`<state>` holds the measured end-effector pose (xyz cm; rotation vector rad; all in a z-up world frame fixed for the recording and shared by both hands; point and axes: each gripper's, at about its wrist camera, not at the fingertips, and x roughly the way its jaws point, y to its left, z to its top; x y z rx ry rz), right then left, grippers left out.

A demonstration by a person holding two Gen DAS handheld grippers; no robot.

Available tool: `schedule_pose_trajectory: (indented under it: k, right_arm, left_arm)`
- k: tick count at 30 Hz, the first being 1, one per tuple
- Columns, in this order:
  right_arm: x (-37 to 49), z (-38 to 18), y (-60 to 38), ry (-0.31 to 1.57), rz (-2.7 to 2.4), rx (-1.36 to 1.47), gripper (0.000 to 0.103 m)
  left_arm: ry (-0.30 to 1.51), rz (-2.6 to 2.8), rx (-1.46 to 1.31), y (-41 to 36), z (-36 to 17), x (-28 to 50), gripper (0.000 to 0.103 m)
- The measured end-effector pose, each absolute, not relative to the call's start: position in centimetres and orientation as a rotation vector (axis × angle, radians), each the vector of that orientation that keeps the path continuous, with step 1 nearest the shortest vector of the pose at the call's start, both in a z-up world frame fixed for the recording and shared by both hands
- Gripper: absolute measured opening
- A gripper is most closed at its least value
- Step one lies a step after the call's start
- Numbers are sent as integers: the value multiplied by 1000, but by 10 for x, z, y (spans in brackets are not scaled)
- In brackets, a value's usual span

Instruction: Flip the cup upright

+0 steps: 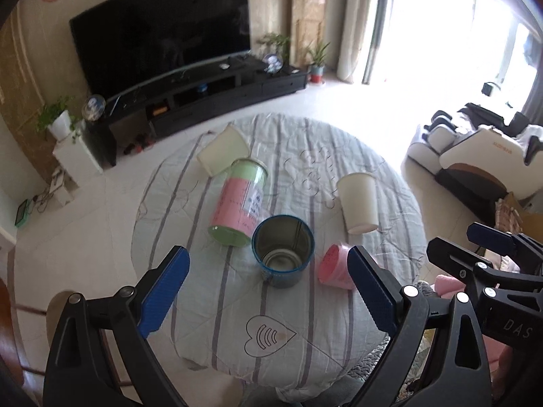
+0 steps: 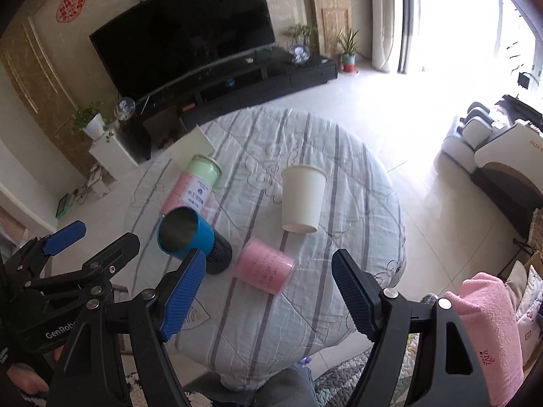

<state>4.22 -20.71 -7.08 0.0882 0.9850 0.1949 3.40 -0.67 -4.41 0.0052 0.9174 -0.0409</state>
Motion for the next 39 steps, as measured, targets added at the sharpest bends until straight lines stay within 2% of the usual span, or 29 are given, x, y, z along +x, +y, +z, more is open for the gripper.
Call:
schedule_pose_trajectory:
  k: [15,39]
  right_arm:
    - [-31,-49,-165,852,20,136,81]
    - [-79,-59,-157,832,-9,124,83]
  left_arm:
    - [781,-171,26,39,-26,-22,97]
    - [653,-163,27,48,-21,-66,103]
